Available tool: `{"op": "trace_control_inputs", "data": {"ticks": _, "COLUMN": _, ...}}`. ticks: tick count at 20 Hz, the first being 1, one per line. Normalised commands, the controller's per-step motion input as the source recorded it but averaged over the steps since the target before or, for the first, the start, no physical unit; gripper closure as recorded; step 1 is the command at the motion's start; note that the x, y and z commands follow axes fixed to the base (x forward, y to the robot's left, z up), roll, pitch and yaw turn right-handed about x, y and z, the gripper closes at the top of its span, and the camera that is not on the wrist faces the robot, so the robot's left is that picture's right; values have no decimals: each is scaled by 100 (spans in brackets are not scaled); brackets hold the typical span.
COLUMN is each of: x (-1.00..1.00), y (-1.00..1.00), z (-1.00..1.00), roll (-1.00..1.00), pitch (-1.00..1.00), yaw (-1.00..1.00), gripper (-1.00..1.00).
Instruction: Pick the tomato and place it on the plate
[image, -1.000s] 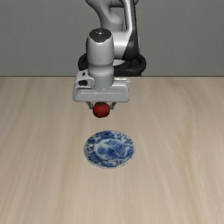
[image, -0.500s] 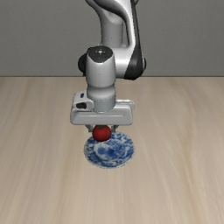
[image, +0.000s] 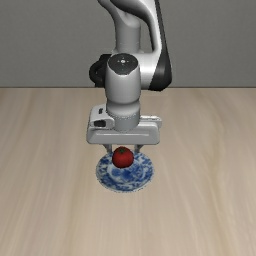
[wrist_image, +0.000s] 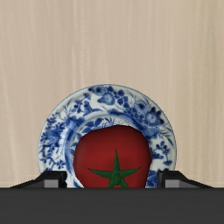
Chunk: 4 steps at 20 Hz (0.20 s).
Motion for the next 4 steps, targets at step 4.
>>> {"op": "trace_control_inputs", "data": {"ticks": 4, "x": 0, "y": 0, "z": 0, "roll": 0, "pitch": 0, "yaw": 0, "gripper": -100}}
